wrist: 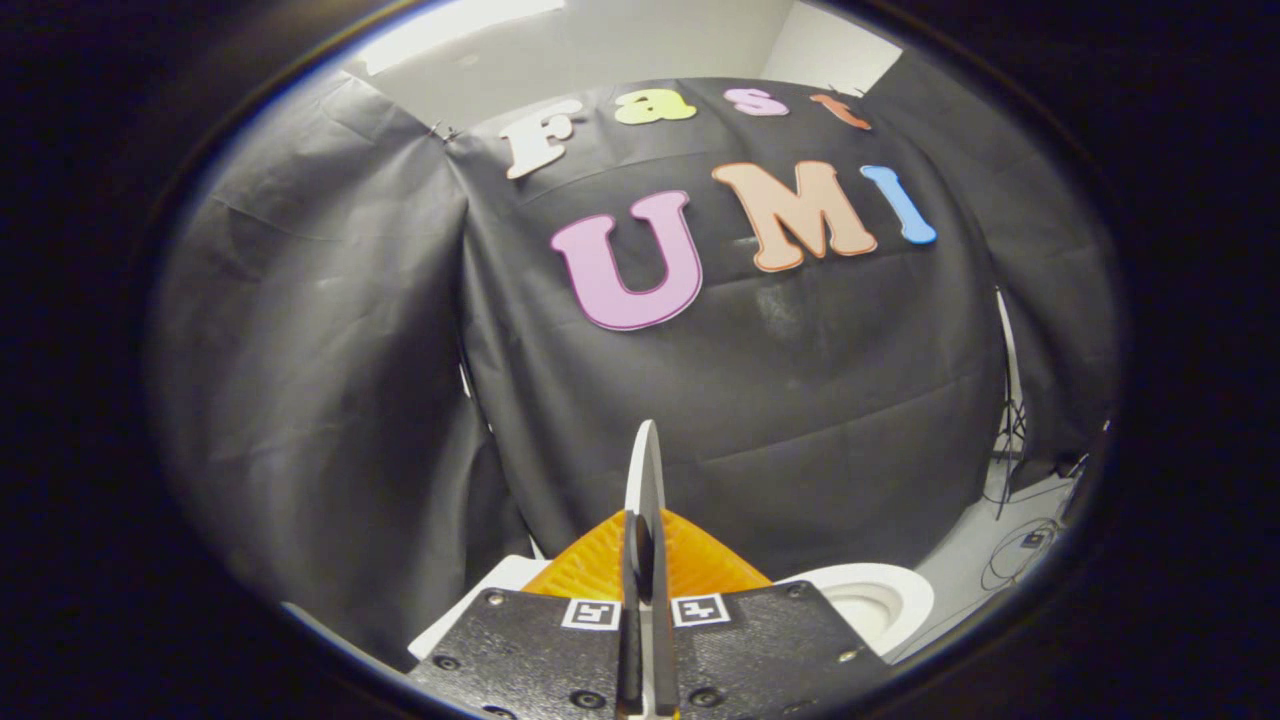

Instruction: Open the toilet lid.

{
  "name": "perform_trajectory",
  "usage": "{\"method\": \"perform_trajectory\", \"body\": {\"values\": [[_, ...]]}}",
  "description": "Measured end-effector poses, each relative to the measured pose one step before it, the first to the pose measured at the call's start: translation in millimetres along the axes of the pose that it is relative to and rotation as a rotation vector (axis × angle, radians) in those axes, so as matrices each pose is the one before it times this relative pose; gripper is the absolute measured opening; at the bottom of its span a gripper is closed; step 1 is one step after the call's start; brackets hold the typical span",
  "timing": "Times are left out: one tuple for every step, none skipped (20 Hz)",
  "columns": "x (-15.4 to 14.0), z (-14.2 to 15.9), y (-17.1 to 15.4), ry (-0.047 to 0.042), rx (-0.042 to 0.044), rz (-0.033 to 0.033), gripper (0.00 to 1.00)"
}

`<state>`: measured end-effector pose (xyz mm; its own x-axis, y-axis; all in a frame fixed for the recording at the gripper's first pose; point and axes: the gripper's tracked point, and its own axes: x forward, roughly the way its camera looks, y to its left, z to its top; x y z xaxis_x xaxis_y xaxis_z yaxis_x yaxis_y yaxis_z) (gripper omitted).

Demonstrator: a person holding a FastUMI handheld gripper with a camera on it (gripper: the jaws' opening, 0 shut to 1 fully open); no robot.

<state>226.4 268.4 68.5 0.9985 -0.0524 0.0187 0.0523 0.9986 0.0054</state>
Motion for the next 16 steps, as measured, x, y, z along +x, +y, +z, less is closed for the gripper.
{"method": "perform_trajectory", "body": {"values": [[0.74,-1.06,6.37,0.00483,-0.01717,0.00458,0.04],[0.1,-0.71,7.19,0.00399,-0.01123,0.00654,0.04],[0.96,-2.25,5.03,0.00293,-0.00742,0.00319,0.05],[0.1,-0.04,4.39,-0.00134,-0.00045,0.00384,0.04],[0.77,-0.85,4.71,-0.00066,0.00111,0.00559,0.05],[1.0,-0.93,6.55,-0.00175,-0.00179,0.01167,0.04],[0.49,-1.23,5.25,-0.00007,-0.00439,0.01084,0.04],[0.09,-0.45,6.16,0.00027,-0.0077,0.01078,0.04],[-0.46,-2.48,4.48,0.00151,-0.00708,0.00898,0.04],[0.88,-0.67,4.79,0.0014,-0.00688,0.00661,0.04],[-0.25,-0.49,4.71,0.00068,-0.00509,0.01052,0.04],[2.14,-2.58,4.86,0.00005,-0.0064,0.01029,0.04],[0.76,-0.72,5.86,-0.00123,0.00048,0.01341,0.04],[-0.13,-1.89,6.25,-0.0013,0.00289,0.01058,0.05],[1.52,-2.32,4.28,-0.00163,0.00071,0.01077,0.04],[0.55,-0.36,5.58,-0.00016,-0.00041,0.01075,0.04]]}}
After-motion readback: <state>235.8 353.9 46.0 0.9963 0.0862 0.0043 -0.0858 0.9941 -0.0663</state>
